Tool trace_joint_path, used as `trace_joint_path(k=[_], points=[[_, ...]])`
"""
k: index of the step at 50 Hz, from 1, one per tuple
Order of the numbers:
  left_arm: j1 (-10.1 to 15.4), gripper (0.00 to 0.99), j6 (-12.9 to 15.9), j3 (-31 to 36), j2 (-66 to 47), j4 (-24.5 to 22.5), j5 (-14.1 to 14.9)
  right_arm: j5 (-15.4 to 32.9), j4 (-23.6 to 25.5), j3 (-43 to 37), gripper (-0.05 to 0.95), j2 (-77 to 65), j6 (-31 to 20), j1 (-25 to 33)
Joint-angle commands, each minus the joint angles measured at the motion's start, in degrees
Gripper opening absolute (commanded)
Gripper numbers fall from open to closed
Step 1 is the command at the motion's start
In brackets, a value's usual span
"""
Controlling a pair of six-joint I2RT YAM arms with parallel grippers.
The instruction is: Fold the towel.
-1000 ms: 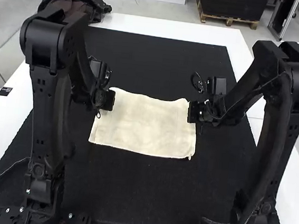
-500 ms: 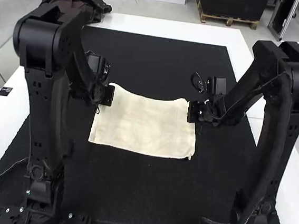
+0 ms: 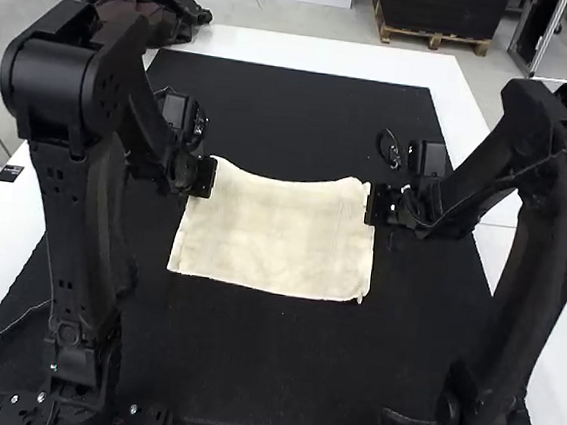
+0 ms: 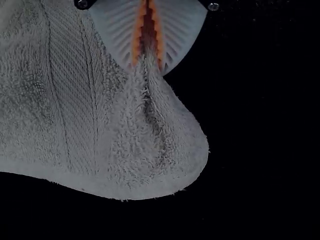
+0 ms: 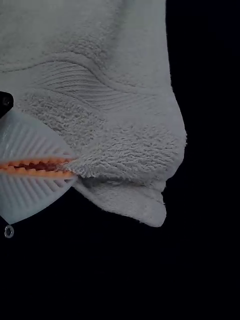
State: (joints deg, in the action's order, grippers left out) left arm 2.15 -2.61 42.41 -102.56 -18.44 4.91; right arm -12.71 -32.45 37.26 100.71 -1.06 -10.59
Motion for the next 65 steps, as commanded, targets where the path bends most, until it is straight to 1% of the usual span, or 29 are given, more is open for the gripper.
trace_joint_path(k=[1, 10, 15, 18, 20, 24, 33, 39, 46, 56, 65], points=[[-0.7, 0.023, 0.7, -0.8, 2.2, 1.0, 0.4, -0.5, 0.6, -0.8, -0.02, -2.2, 0.5, 1.4], [-0.7, 0.023, 0.8, -1.7, 5.1, 3.4, 0.7, -1.1, 1.8, -2.1, -0.02, -4.6, 0.5, 1.5], [-0.7, 0.023, 1.9, -2.6, 6.9, 4.2, 0.8, -1.7, 3.1, -2.6, -0.02, -6.3, 0.5, 1.5], [-0.7, 0.023, 2.3, -3.0, 7.9, 4.8, 1.3, -2.3, 3.8, -3.1, -0.02, -7.0, 0.4, 1.6], [-0.7, 0.023, 2.3, -3.3, 8.7, 5.4, 1.8, -2.4, 4.3, -3.4, -0.02, -7.5, 0.4, 1.8], [-0.7, 0.023, 2.3, -4.0, 10.5, 6.1, 1.8, -2.4, 5.0, -4.1, -0.02, -9.0, 0.4, 1.9], [-0.7, 0.023, 3.1, -5.3, 13.2, 6.9, 1.8, -2.9, 6.9, -4.6, -0.02, -12.0, 0.5, 2.1], [-0.7, 0.023, 3.8, -5.9, 14.7, 7.5, 2.1, -3.9, 9.2, -4.9, -0.02, -13.4, 0.4, 2.8], [-0.7, 0.023, 3.8, -6.4, 16.3, 8.5, 2.2, -4.5, 9.7, -6.0, -0.02, -15.3, 0.4, 3.6], [-0.7, 0.023, 3.8, -6.6, 19.2, 10.6, 2.2, -5.7, 12.8, -6.8, -0.02, -18.5, 0.4, 5.2], [-0.7, 0.023, 3.8, -6.7, 21.6, 14.6, 2.2, -7.4, 16.0, -7.7, -0.02, -20.7, 0.5, 5.5]])
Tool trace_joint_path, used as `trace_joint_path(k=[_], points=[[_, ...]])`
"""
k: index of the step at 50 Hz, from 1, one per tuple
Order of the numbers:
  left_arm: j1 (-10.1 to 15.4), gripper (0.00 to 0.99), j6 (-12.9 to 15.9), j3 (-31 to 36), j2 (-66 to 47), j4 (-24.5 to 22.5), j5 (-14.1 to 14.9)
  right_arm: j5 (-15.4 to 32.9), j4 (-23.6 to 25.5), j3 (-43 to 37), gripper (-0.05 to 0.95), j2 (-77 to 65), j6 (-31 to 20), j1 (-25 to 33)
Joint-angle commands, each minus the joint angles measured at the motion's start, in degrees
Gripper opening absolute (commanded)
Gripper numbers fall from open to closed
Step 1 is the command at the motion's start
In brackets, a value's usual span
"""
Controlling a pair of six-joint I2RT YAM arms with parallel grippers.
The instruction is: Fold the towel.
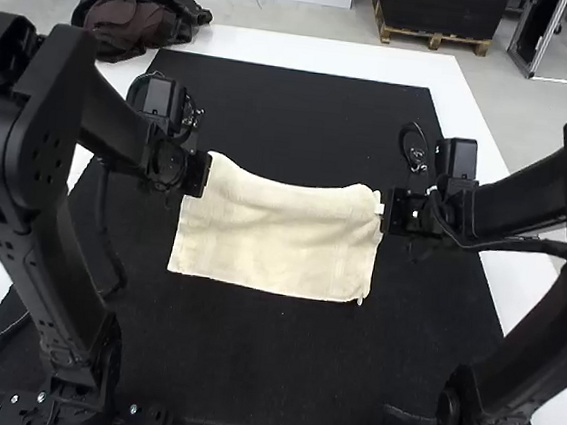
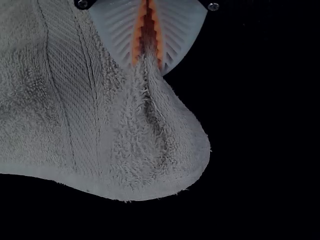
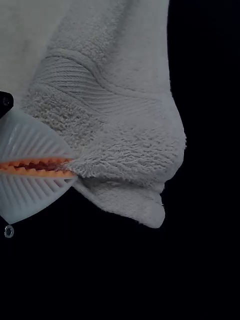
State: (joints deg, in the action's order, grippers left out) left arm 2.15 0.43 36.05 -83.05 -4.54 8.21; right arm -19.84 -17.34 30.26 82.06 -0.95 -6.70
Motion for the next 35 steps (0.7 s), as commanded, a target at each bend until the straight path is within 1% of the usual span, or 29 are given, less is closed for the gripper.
trace_joint_path(k=[1, 5, 13, 35], points=[[-0.7, 0.023, 0.8, -0.5, 2.3, 0.8, -1.1, -0.6, 1.3, -0.8, -0.02, -2.3, 0.4, 1.6], [-0.7, 0.023, 0.8, -0.8, 3.3, 1.4, -1.1, -1.1, 2.6, -1.0, -0.02, -3.2, 0.4, 1.5], [-0.7, 0.023, 0.9, -1.9, 5.5, 4.2, -1.1, -2.5, 5.3, -0.9, -0.02, -5.2, 0.4, 1.3], [-0.7, 0.023, 2.4, -5.8, 13.2, 9.5, -1.1, -5.2, 13.7, -1.4, -0.02, -7.9, -0.3, 1.2]])
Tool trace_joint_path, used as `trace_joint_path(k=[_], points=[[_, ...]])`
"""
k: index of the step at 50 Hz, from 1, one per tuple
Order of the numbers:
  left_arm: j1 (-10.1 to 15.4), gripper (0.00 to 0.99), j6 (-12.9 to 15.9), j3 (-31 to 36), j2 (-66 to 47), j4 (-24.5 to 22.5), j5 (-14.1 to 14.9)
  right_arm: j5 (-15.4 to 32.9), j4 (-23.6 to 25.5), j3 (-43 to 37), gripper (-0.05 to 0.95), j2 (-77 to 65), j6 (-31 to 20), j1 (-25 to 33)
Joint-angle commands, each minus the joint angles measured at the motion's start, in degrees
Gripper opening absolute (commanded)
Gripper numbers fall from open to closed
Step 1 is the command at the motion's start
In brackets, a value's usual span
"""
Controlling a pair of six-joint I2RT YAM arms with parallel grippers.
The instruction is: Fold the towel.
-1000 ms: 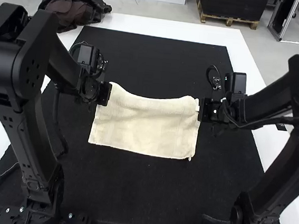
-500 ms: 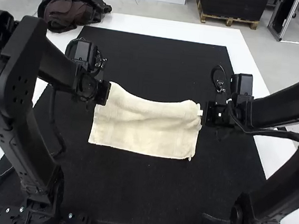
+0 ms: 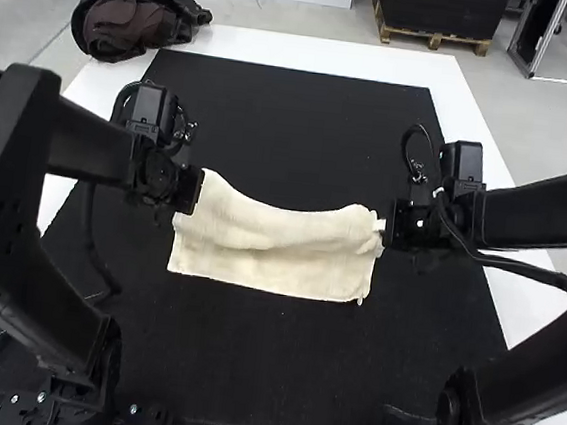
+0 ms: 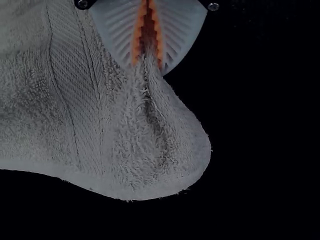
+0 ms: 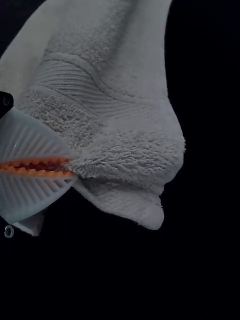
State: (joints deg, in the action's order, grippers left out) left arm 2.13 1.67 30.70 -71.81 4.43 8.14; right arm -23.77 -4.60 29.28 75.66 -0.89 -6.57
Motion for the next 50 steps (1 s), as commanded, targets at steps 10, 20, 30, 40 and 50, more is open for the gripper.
trace_joint_path(k=[10, 20, 30, 40, 50], points=[[-0.7, 0.023, 2.0, -2.0, 3.9, 3.0, -1.2, -2.0, 5.1, -0.6, -0.02, -1.7, -2.0, 1.1], [-0.7, 0.023, 2.1, -2.8, 5.0, 3.2, -1.6, -2.2, 7.5, -1.4, -0.02, -2.7, -2.2, 1.0], [-0.7, 0.023, 4.4, -4.2, 4.7, 1.3, -2.6, -2.2, 9.0, -2.6, -0.02, -2.6, -3.3, 0.8], [-0.7, 0.023, 6.6, -6.8, 2.6, -2.8, -3.0, -1.8, 8.2, -3.5, -0.02, -1.6, -3.5, 0.8], [-0.7, 0.023, 7.1, -9.0, 1.2, -6.9, -3.2, -1.1, 6.4, -3.6, -0.02, 0.6, -3.8, 0.7]])
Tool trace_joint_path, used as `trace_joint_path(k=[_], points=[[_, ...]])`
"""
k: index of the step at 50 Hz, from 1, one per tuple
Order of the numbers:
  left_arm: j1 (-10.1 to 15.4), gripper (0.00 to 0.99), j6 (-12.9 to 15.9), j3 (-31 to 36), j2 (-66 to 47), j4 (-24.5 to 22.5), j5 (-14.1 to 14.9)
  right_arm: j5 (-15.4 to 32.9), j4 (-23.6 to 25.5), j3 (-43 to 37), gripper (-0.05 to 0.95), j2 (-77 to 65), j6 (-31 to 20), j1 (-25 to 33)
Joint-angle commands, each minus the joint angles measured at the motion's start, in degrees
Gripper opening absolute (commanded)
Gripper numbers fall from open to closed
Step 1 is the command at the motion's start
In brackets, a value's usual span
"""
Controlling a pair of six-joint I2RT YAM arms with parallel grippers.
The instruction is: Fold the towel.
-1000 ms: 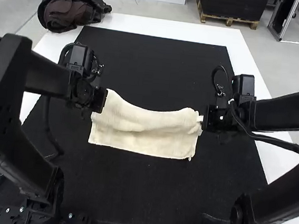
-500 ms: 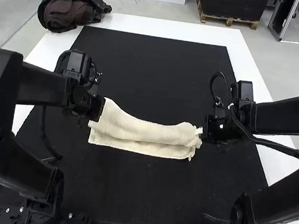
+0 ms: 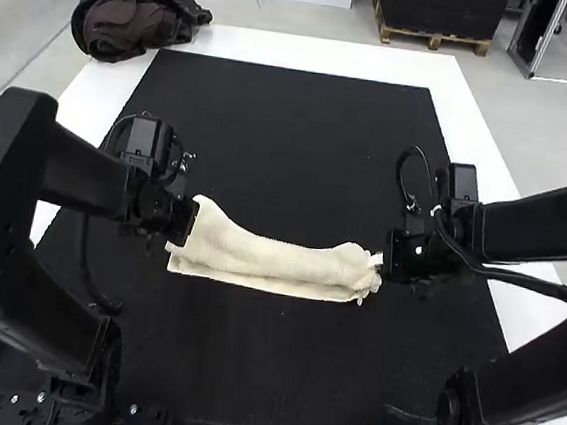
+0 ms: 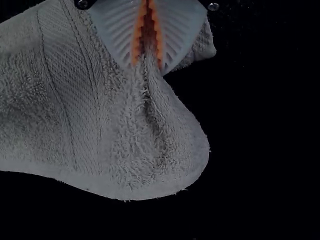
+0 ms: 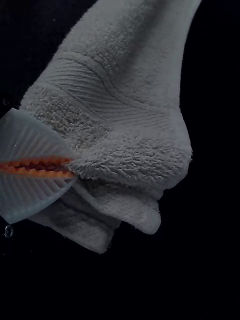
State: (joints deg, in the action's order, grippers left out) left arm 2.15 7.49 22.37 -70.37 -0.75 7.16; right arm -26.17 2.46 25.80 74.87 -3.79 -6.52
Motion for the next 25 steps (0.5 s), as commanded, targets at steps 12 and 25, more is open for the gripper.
trace_joint_path(k=[12, 25], points=[[-0.7, 0.023, 2.5, -2.4, -3.0, -5.7, -2.5, 2.8, -3.5, -0.2, -0.02, 6.6, -2.1, 0.7], [-0.7, 0.192, 4.0, -3.5, -5.5, -8.8, -4.2, 5.8, -5.9, -0.1, 0.18, 8.4, -3.2, 1.1]])
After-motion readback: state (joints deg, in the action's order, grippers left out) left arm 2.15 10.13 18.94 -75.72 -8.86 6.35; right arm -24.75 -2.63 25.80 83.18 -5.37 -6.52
